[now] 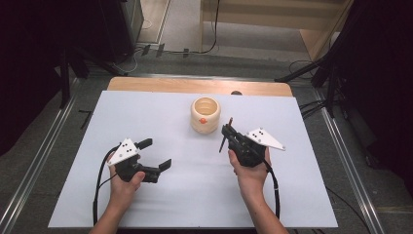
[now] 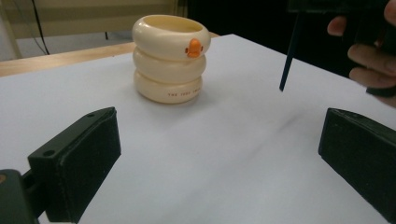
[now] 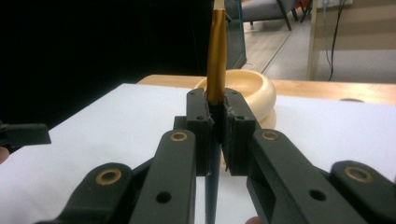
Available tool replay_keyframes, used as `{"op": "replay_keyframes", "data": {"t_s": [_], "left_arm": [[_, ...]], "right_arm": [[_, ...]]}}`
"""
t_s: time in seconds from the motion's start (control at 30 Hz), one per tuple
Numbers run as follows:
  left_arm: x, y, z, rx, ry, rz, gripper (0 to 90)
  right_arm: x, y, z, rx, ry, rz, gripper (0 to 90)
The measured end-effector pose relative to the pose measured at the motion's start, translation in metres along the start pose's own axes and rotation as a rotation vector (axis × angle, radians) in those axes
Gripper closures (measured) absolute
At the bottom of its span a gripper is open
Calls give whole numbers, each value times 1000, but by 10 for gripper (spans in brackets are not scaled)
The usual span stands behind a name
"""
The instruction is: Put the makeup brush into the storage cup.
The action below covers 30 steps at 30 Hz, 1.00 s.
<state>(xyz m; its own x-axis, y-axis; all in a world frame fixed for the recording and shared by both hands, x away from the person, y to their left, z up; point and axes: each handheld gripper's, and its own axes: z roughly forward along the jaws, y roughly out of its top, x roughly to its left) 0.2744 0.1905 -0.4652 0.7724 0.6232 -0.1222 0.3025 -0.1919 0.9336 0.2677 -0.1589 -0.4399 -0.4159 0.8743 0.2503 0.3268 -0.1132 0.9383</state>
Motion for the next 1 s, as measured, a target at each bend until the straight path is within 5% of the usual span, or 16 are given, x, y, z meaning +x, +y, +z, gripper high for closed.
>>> {"op": "replay_keyframes", "data": {"t_s": [1.0], "left_arm": [[28, -29, -54, -35, 61, -27, 0]], "right_arm": [[-13, 41, 25, -47, 4, -45, 841]]}}
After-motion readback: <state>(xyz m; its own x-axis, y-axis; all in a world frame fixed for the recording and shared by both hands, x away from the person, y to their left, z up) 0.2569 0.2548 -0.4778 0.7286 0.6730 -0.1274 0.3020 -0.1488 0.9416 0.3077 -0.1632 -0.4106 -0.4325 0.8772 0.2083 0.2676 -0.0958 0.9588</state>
